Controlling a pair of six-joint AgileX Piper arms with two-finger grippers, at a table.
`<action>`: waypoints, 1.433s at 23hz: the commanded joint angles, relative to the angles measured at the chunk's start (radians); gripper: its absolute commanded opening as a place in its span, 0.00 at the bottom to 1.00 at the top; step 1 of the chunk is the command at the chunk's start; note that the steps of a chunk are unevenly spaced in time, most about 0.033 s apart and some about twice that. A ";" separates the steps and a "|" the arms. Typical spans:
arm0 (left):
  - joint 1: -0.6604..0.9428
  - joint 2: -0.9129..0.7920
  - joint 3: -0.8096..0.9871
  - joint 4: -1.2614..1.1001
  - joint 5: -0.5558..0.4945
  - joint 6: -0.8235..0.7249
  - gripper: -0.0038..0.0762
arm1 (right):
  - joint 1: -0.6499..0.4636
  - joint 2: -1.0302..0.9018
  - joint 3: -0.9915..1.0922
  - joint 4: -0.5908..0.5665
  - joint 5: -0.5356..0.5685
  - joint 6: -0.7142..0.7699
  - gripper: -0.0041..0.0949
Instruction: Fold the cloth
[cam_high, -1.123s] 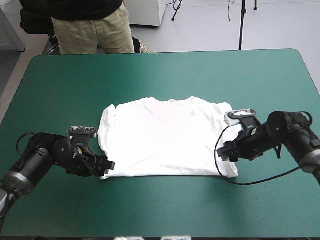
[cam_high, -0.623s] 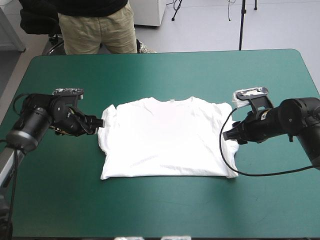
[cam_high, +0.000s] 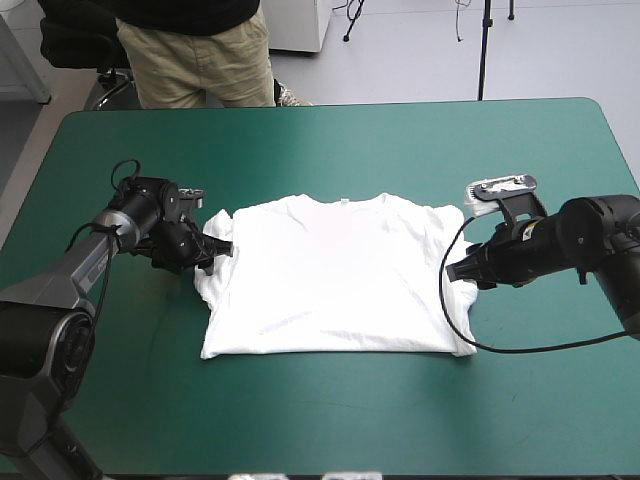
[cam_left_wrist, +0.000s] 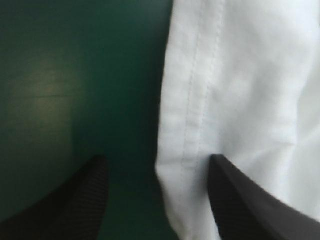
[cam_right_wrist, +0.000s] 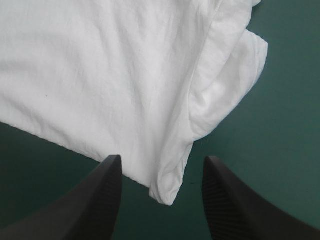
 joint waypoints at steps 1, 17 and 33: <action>0.000 -0.026 -0.032 -0.011 -0.022 0.004 0.51 | -0.003 -0.023 -0.033 0.008 -0.026 -0.001 0.50; 0.000 -0.055 -0.115 -0.043 0.028 0.074 0.03 | -0.003 -0.023 -0.033 0.006 0.005 -0.001 0.50; -0.273 -0.006 -0.250 -0.233 -0.025 0.133 0.03 | -0.003 -0.023 -0.033 0.001 0.030 -0.001 0.50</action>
